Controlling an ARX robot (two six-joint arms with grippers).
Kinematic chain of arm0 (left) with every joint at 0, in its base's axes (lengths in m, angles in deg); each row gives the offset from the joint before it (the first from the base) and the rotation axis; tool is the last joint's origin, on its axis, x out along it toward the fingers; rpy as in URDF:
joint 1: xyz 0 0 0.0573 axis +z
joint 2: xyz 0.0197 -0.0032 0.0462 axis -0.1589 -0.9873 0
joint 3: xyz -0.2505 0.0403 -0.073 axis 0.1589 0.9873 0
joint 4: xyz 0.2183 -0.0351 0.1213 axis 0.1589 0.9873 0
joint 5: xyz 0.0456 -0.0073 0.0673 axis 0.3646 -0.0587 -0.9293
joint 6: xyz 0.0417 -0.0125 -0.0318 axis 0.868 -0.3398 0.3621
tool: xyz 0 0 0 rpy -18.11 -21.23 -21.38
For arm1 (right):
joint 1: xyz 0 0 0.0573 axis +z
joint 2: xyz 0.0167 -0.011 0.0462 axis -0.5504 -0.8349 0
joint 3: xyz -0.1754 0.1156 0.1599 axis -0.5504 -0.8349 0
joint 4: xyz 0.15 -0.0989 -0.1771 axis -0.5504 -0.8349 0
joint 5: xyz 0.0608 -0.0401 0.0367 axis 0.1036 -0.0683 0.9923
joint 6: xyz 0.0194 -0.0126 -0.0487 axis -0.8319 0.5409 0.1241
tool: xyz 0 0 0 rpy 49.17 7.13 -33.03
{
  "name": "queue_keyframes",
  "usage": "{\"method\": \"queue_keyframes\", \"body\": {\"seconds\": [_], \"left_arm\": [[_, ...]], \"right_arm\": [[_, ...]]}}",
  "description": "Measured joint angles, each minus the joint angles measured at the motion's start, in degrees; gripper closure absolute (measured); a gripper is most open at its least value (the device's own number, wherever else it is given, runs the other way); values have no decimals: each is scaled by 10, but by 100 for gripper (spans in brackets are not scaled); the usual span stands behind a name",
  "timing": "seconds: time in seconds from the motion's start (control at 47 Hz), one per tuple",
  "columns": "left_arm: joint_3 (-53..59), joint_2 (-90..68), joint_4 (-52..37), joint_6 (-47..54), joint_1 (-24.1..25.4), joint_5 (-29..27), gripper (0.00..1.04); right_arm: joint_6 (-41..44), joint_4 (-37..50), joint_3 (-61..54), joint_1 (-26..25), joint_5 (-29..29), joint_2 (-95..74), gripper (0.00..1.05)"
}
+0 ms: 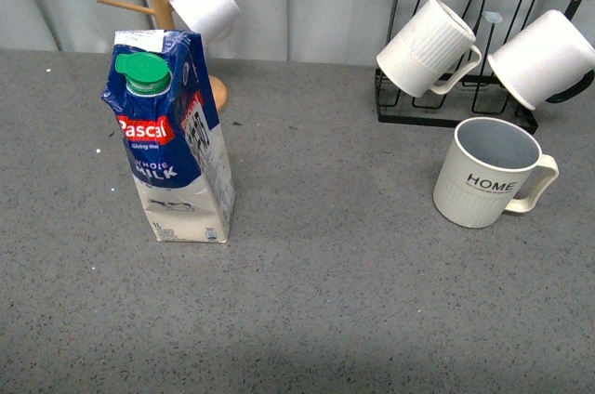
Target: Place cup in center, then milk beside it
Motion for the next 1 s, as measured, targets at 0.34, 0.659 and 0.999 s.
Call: {"method": "queue_keyframes", "body": {"seconds": [0.34,0.659,0.999], "left_arm": [[0,0,0,0,0,0,6],[0,0,0,0,0,0,6],[0,0,0,0,0,0,6]], "right_arm": [[0,0,0,0,0,0,9],[0,0,0,0,0,0,9],[0,0,0,0,0,0,9]]}}
